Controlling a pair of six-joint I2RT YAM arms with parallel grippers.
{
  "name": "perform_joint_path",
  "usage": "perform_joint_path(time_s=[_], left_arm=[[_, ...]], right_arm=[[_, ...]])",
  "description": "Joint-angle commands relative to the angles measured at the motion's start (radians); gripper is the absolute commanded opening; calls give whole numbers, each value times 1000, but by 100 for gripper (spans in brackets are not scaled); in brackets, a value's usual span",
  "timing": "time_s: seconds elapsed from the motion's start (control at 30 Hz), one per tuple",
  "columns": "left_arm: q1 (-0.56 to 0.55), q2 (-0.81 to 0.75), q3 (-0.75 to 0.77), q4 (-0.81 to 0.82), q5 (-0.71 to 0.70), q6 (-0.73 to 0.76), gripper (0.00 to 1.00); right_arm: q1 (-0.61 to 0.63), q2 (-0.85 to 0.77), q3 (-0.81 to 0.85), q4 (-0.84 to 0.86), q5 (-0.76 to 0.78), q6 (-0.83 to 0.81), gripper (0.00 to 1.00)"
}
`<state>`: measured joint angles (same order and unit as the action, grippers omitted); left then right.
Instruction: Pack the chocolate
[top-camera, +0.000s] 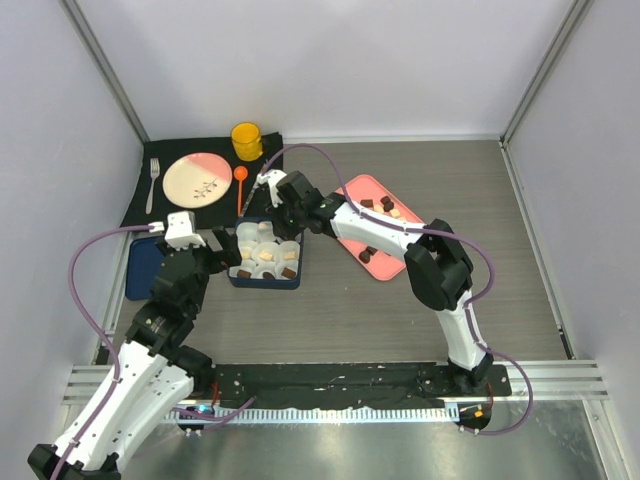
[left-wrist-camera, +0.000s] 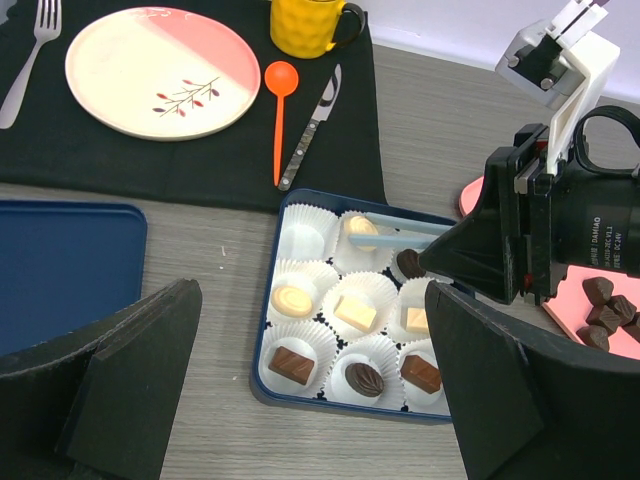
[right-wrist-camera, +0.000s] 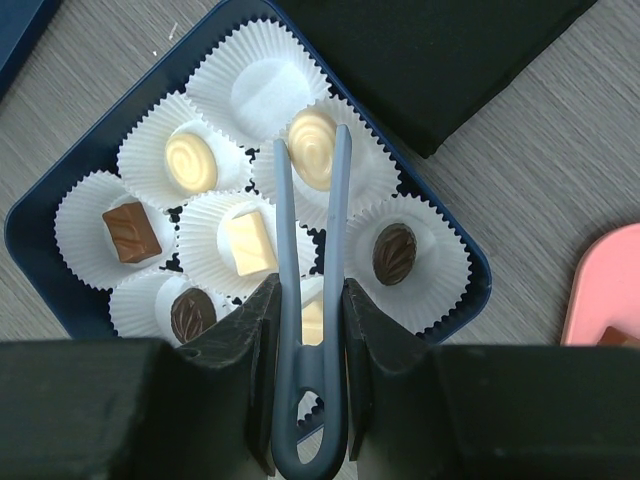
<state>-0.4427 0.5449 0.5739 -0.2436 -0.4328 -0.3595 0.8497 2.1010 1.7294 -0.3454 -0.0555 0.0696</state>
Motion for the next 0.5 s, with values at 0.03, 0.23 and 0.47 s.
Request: perform_joint_path(time_s=[0.03, 0.23, 0.47], left_arm=[[7, 0, 40, 38, 3, 5, 100], [6, -2, 40, 38, 2, 7, 100], [6, -5, 40, 38, 3, 8, 100]], right_arm=[[2, -19, 13, 48, 13, 10, 19], [2, -13, 13, 34, 3, 10, 23], [2, -4, 9, 20, 3, 3, 28]])
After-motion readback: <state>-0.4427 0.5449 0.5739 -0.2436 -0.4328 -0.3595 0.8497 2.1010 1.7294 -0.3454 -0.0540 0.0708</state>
